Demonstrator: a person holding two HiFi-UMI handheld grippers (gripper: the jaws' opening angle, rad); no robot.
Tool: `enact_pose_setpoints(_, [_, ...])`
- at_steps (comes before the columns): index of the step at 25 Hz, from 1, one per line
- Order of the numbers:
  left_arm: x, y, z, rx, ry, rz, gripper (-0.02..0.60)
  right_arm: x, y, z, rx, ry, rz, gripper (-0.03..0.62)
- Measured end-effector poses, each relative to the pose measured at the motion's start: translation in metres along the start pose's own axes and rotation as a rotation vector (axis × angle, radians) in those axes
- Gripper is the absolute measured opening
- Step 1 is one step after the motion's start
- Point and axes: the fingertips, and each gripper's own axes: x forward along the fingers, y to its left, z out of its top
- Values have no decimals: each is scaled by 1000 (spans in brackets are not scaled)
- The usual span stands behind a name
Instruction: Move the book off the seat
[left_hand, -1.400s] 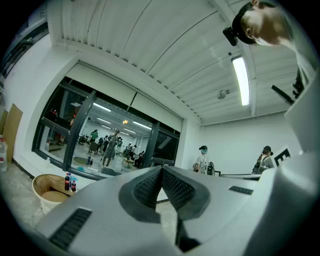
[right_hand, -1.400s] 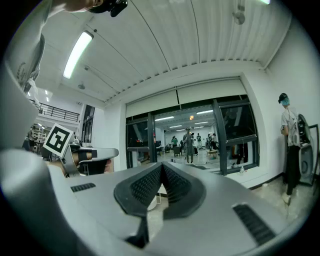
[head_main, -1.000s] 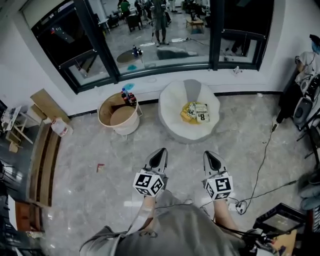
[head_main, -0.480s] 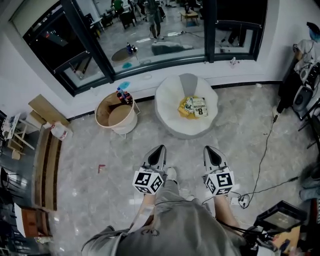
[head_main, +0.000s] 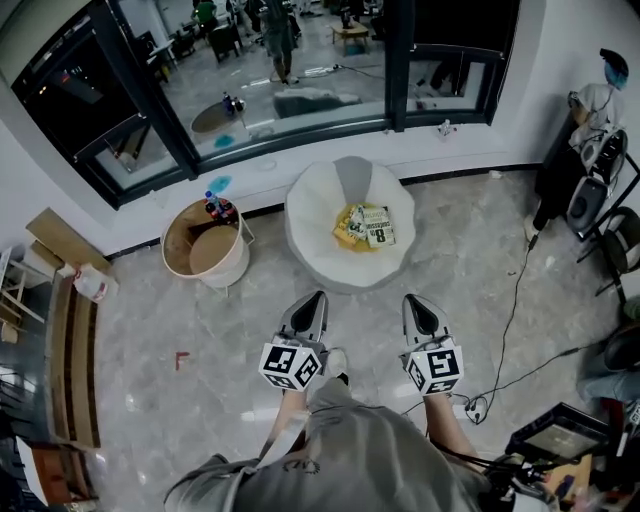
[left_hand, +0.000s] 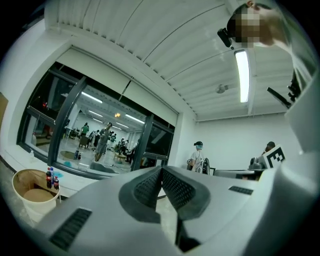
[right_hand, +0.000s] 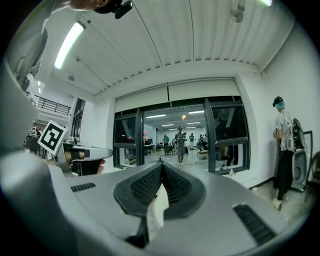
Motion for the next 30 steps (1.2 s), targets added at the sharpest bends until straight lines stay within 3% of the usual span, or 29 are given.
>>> enact_pose_setpoints(11, [109,146,30,-61,-56,-3,11,147,-21,25,-53,23,-62,15])
enact_pose_setpoints(15, [126,170,49,-58,-62,-26,11,180,-16,37,-52,34,-96,15])
enact_pose_setpoints(24, [171,202,42,-82,-42,-77,11,231,-10,24,-79,78,-84,15])
enact_pose_setpoints(30, [169,222,44,-79,-37,-47,11,266,-3,18,-56,107,-41,15])
